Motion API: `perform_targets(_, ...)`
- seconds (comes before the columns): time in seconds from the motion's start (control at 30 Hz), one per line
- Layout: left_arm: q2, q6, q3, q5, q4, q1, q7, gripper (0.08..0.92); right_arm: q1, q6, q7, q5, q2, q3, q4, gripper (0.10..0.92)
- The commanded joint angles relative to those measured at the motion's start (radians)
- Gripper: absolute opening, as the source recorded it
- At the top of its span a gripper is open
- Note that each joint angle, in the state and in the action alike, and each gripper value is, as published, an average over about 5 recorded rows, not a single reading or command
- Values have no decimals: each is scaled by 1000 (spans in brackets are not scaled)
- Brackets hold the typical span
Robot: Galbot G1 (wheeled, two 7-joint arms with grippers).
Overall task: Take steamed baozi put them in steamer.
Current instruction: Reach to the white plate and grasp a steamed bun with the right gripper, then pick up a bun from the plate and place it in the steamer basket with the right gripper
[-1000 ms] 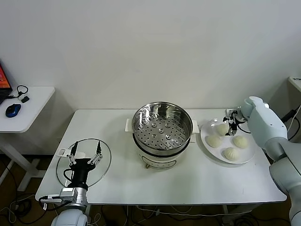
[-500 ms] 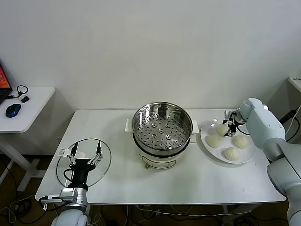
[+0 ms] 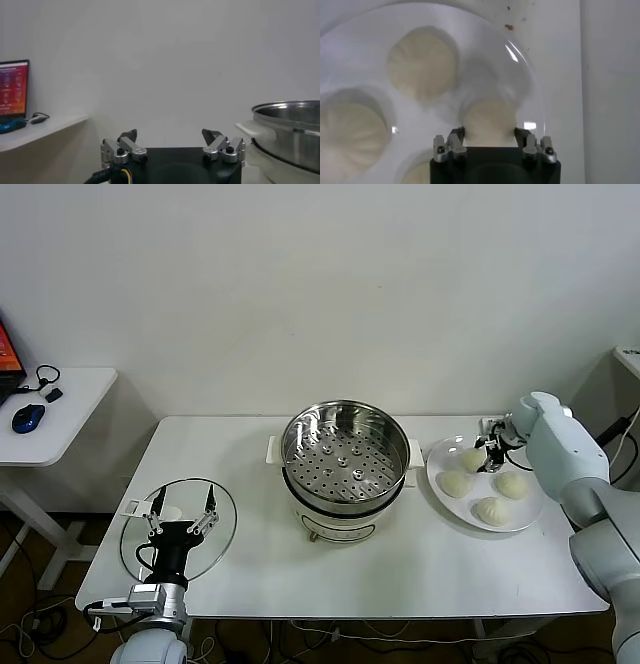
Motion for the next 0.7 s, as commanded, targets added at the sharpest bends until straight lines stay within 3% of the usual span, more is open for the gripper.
perform_targets(0.03,-1,-3,0,-1,4,3,-2,823,-1,16,-17,18,-24,-12,62,655)
perform_targets(0.37,-2,-5,-2,1,-13,22,-4,823,13,64,-46,99,-83,-70,176,628)
perform_targets(0.7,-3,-10,-1,6,-26,36,-8,823,83,52,-74,304,-236,-271,488,628)
